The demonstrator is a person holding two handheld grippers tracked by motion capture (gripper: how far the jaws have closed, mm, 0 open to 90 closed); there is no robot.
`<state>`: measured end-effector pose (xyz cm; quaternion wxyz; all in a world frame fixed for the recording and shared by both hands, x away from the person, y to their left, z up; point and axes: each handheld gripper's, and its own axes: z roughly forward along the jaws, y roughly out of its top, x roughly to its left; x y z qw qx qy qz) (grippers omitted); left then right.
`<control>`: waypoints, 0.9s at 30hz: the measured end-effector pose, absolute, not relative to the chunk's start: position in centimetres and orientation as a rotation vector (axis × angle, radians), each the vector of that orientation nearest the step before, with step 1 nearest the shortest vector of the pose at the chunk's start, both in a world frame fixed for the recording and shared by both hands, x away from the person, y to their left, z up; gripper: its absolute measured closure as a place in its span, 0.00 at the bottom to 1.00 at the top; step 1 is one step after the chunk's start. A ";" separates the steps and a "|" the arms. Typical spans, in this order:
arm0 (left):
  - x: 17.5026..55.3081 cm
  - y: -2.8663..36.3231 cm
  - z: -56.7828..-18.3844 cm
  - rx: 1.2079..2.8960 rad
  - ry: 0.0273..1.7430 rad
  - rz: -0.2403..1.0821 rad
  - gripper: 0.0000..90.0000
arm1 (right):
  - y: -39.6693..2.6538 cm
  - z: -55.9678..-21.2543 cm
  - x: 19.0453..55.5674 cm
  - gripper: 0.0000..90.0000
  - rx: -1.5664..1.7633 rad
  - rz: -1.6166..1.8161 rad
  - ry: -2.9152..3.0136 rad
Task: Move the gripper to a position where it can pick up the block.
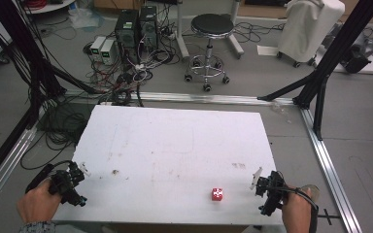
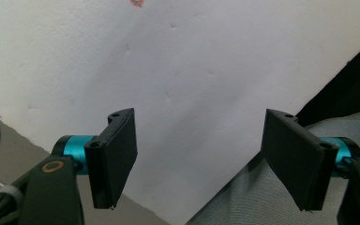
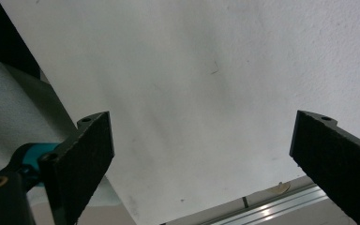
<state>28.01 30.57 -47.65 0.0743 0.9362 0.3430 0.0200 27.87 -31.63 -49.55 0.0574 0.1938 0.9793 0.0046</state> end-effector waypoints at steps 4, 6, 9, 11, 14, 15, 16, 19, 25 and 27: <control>28.0 30.6 -47.6 2.801 1.030 0.059 0.30 | -31.7 -49.5 27.9 0.07 0.584 0.014 2.971; 27.9 30.6 -47.7 2.794 1.025 0.061 0.30 | -31.7 -49.5 27.9 0.07 0.580 0.011 2.969; 27.9 30.7 -47.7 2.795 1.025 0.059 0.30 | -31.6 -49.5 27.8 0.07 0.588 0.011 2.967; 27.9 30.7 -47.7 2.786 1.033 0.060 0.30 | -31.6 -49.5 27.9 0.07 0.581 0.013 2.965; 27.9 30.7 -47.7 2.793 1.027 0.060 0.30 | -31.6 -49.6 27.9 0.07 0.583 0.011 2.963; 27.9 30.7 -47.7 2.790 1.027 0.059 0.30 | -31.6 -49.6 27.9 0.07 0.582 0.012 2.963; 27.9 30.7 -47.7 2.780 1.034 0.061 0.30 | -31.6 -49.6 27.8 0.07 0.584 0.010 2.962; 27.9 30.7 -47.7 2.782 1.032 0.061 0.30 | -31.6 -49.6 27.9 0.07 0.581 0.012 2.963; 27.9 30.5 -47.7 2.782 1.027 0.065 0.30 | -31.6 -49.9 27.9 0.07 0.583 -0.002 2.977; 27.9 30.5 -47.7 2.790 1.016 0.061 0.30 | -31.6 -49.9 27.9 0.07 0.581 0.005 2.976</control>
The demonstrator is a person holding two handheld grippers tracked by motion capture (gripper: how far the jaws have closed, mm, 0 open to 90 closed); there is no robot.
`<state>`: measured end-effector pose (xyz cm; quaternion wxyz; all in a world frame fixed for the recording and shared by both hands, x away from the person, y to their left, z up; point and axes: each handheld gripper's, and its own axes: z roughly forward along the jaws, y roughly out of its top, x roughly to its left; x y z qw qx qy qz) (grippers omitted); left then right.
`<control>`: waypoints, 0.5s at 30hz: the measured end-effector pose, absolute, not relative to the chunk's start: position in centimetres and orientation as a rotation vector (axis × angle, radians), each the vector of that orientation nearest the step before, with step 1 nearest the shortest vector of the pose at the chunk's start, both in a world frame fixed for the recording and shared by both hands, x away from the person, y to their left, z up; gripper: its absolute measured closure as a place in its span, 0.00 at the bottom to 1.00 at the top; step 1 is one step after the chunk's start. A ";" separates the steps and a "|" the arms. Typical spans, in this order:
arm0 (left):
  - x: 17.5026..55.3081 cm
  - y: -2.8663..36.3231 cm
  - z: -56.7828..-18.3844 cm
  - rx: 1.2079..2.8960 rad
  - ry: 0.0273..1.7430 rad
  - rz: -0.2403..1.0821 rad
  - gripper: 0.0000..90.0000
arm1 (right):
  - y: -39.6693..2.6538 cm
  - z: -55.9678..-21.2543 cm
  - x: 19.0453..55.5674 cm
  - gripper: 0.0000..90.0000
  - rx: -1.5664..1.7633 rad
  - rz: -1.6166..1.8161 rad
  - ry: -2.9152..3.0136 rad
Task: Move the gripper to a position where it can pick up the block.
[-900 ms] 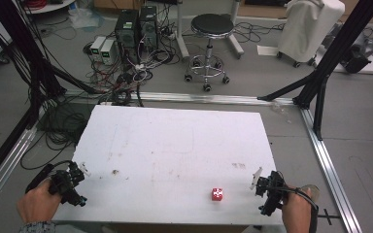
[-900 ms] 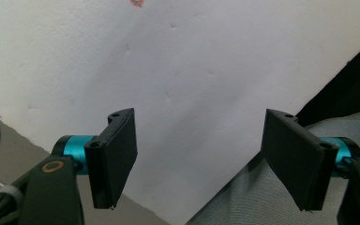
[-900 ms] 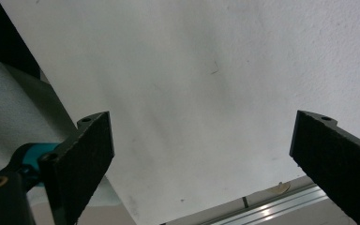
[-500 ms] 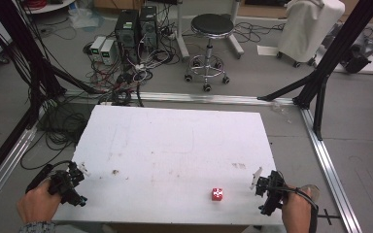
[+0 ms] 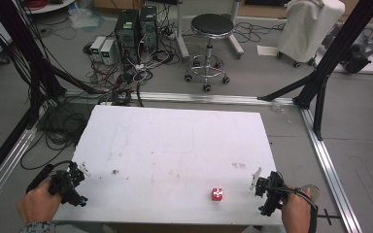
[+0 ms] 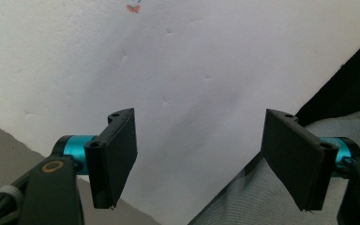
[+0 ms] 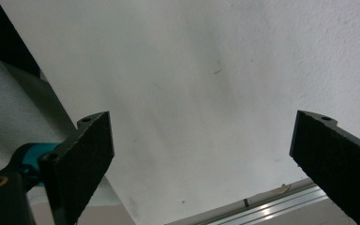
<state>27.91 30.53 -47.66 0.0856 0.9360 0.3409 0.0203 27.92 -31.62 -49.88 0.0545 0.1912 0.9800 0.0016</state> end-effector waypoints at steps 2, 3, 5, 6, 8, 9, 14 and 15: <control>27.9 30.5 -47.6 2.787 1.016 0.057 0.30 | -31.7 -49.8 27.9 0.07 0.584 0.001 2.972; 27.9 30.6 -47.6 2.785 1.017 0.054 0.30 | -31.7 -49.8 28.0 0.07 0.582 0.006 2.973; 27.8 30.6 -47.6 2.774 1.027 0.057 0.30 | -31.8 -49.8 28.0 0.07 0.581 0.003 2.971; 27.8 30.6 -47.7 2.764 1.034 0.060 0.30 | -31.8 -49.7 28.1 0.07 0.573 0.002 2.975; 27.8 30.6 -47.6 2.767 1.030 0.057 0.30 | -31.8 -49.5 28.1 0.07 0.586 0.003 2.972; 27.8 30.6 -47.6 2.766 1.029 0.060 0.30 | -31.8 -49.4 28.2 0.07 0.571 0.005 2.974; 27.8 30.7 -47.6 2.762 1.032 0.057 0.30 | -31.4 -48.4 28.5 0.07 0.544 0.001 2.970; 27.8 30.7 -47.6 2.760 1.033 0.059 0.30 | -31.2 -48.1 28.6 0.07 0.536 -0.004 2.967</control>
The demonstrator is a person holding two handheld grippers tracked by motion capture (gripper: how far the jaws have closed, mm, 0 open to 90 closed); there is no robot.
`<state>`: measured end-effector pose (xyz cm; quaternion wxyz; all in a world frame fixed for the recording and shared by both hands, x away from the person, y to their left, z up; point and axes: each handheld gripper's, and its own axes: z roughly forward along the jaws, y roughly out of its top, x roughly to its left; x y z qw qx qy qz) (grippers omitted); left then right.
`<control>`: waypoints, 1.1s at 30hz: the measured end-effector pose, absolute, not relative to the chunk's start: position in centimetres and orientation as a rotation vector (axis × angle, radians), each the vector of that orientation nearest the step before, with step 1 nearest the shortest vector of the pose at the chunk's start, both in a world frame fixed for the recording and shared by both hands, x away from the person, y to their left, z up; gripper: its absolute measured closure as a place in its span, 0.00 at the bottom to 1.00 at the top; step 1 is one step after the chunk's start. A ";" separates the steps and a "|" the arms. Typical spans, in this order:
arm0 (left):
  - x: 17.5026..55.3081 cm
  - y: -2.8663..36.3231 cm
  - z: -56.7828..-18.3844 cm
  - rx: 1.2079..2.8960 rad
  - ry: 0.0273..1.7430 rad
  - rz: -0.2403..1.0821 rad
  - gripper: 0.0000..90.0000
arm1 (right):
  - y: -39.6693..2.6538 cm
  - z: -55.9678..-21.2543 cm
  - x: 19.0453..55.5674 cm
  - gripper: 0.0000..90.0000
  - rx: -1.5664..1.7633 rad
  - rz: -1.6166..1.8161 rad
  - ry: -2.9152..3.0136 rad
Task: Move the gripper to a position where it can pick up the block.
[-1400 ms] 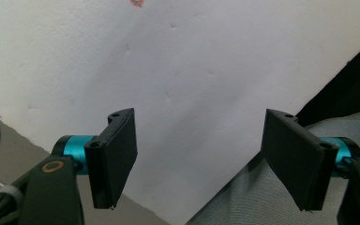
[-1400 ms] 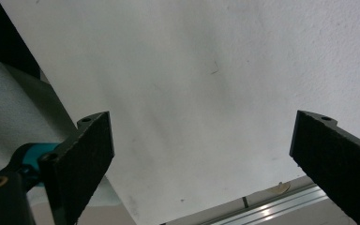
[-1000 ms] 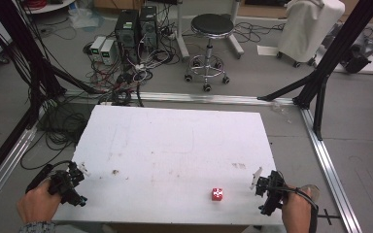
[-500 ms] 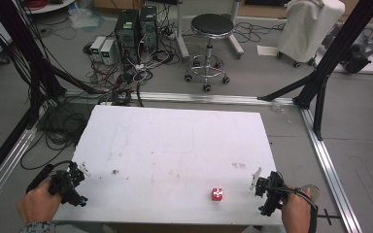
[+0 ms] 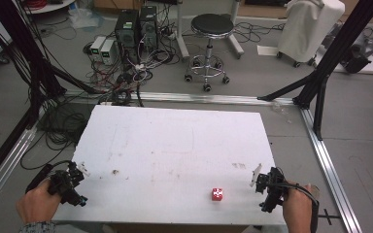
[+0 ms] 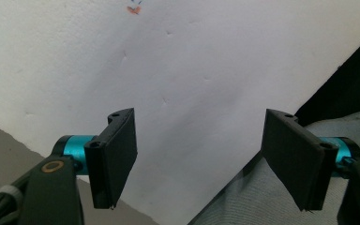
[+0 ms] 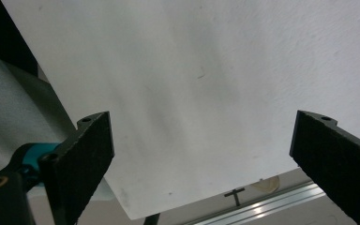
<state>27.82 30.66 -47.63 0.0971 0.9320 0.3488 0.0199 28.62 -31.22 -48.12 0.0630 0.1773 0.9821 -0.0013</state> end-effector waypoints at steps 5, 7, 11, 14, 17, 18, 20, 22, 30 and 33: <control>27.8 30.7 -47.6 2.767 1.024 0.053 0.30 | -30.3 -46.9 29.0 0.07 0.491 0.014 2.959; 27.8 30.7 -47.6 2.759 1.030 0.055 0.30 | -29.8 -46.6 29.1 0.07 0.460 0.015 2.964; 27.8 30.7 -47.6 2.764 1.025 0.051 0.30 | -28.9 -46.1 29.1 0.07 0.409 0.026 2.969; 27.9 30.6 -47.7 2.762 1.021 0.049 0.30 | -28.2 -45.9 29.2 0.07 0.346 0.028 2.978; 27.9 30.6 -47.7 2.762 1.022 0.048 0.30 | -27.5 -45.8 29.3 0.07 0.329 0.046 2.985; 27.9 30.6 -47.7 2.757 1.022 0.048 0.30 | -27.2 -45.7 29.4 0.07 0.315 0.049 2.986; 27.9 30.6 -47.7 2.756 1.023 0.047 0.30 | -26.7 -45.7 29.5 0.07 0.300 0.055 2.987; 27.9 30.6 -47.7 2.757 1.021 0.046 0.30 | -26.4 -45.7 29.6 0.07 0.286 0.063 2.989; 27.9 30.7 -47.6 2.758 1.017 0.045 0.30 | -24.3 -45.7 30.2 0.07 0.230 0.068 3.004; 27.9 30.7 -47.7 2.756 1.020 0.044 0.30 | -23.6 -45.8 30.4 0.07 0.208 0.067 3.009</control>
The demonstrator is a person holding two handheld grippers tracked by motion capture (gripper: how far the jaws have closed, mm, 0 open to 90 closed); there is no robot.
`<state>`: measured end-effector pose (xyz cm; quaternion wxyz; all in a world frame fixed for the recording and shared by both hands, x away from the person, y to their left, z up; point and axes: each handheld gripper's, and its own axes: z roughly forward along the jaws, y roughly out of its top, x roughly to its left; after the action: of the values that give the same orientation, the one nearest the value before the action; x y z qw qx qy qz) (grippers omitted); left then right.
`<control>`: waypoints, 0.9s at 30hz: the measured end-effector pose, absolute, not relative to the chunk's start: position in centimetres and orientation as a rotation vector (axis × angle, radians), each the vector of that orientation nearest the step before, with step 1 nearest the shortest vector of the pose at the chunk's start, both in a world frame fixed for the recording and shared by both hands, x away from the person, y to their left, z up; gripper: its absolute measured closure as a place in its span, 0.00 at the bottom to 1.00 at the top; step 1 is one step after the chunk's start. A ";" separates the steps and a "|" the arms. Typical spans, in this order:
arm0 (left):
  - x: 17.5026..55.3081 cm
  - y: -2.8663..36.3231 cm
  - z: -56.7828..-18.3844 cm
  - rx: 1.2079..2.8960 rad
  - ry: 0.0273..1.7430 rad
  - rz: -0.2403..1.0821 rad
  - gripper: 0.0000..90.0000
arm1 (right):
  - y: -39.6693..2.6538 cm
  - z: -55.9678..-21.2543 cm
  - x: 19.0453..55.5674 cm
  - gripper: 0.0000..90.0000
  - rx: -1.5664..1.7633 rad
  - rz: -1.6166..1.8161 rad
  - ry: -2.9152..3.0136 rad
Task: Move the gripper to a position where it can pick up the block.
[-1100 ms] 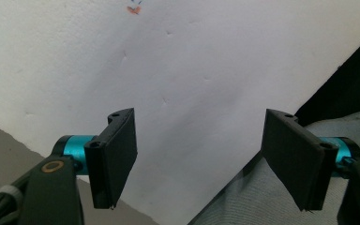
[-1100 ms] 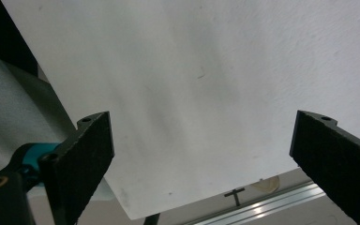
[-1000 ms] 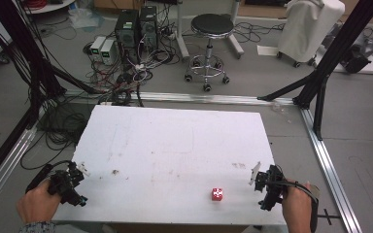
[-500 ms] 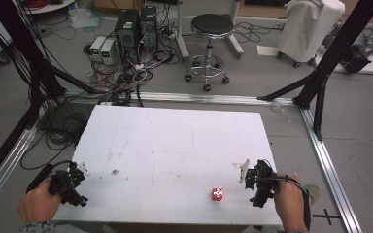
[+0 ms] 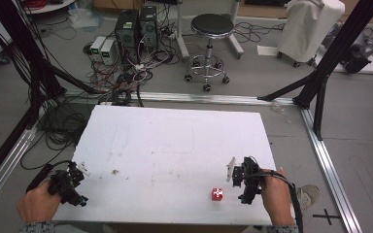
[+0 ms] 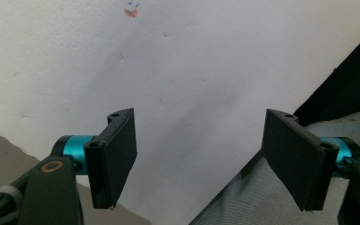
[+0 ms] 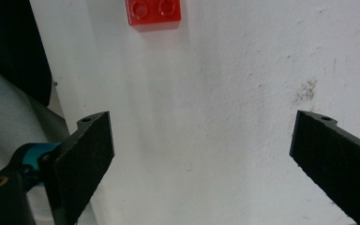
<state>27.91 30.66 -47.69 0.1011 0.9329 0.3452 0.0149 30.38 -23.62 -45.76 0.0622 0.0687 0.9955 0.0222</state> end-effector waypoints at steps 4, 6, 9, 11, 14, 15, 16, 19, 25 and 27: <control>28.0 30.6 -47.7 2.763 1.012 0.042 0.30 | -22.3 -45.9 30.5 0.07 0.173 0.067 3.016; 28.0 30.6 -47.7 2.762 1.012 0.040 0.30 | -21.9 -46.0 30.6 0.07 0.159 0.069 3.015; 27.9 30.6 -47.7 2.755 1.016 0.041 0.30 | -21.1 -46.5 30.7 0.07 0.140 0.068 3.024; 27.9 30.6 -47.7 2.755 1.016 0.040 0.30 | -20.9 -46.7 30.8 0.07 0.132 0.065 3.028; 27.9 30.6 -47.7 2.752 1.022 0.038 0.30 | -20.2 -47.2 30.8 0.07 0.113 0.052 3.038; 27.9 30.6 -47.7 2.752 1.021 0.039 0.30 | -20.2 -47.2 30.8 0.07 0.113 0.052 3.038; 27.9 30.7 -47.7 2.760 1.014 0.036 0.30 | -20.0 -47.3 30.8 0.07 0.109 0.048 3.040; 27.9 30.6 -47.7 2.752 1.021 0.037 0.30 | -19.5 -47.7 30.8 0.07 0.093 0.046 3.046; 27.9 30.7 -47.8 2.753 1.020 0.037 0.30 | -18.9 -48.3 30.7 0.07 0.072 0.015 3.052; 28.0 30.7 -47.7 2.761 1.013 0.035 0.30 | -18.7 -48.5 30.8 0.07 0.054 0.016 3.054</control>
<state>27.96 30.66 -47.73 0.1003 0.9340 0.3427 0.0117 30.78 -18.74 -48.52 0.0433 0.0176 0.9989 0.0051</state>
